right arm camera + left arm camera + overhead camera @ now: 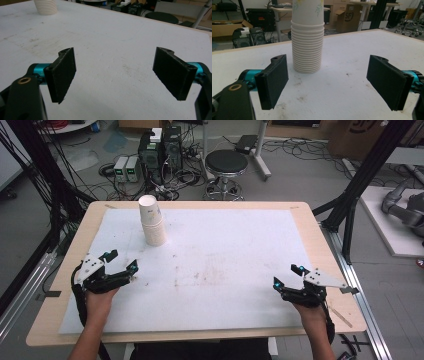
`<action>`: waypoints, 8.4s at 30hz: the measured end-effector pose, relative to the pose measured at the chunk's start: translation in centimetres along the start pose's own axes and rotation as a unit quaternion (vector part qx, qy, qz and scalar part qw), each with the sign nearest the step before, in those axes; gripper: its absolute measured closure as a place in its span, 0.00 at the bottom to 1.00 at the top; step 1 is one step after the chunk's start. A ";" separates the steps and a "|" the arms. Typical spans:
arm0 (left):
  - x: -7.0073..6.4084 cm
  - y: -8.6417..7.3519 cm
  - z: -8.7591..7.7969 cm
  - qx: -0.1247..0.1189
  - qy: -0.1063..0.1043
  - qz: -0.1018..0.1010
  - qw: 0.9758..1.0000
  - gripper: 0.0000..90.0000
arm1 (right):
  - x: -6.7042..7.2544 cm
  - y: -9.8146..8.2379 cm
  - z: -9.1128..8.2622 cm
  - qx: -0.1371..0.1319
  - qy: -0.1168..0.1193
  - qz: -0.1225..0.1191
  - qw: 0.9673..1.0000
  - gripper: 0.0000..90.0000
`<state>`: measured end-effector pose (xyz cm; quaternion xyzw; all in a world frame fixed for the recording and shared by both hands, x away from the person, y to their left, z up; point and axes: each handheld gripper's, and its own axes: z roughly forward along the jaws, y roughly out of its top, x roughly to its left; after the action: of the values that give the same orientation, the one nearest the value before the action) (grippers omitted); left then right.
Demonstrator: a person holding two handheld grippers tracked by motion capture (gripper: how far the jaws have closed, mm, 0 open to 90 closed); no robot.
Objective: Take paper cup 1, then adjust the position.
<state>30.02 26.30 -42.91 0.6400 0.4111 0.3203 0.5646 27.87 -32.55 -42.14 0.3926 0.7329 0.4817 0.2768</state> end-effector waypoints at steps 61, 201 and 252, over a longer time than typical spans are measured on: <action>0.7 7.7 3.9 0.028 -0.032 0.016 0.999 0.19 | 1.1 0.5 0.5 -0.005 0.019 -0.007 1.000 0.21; -6.7 8.4 5.4 0.041 -0.278 -0.001 0.960 0.40 | 5.8 5.8 4.3 -0.003 0.197 -0.050 0.979 0.21; -13.7 7.2 8.1 0.076 -0.419 0.030 0.905 0.40 | 11.5 7.7 9.1 0.020 0.354 -0.100 0.930 0.22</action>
<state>32.05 10.26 -36.31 0.7681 0.1408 0.0074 0.6246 31.22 -16.65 -38.82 0.1266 0.8282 0.5446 0.0382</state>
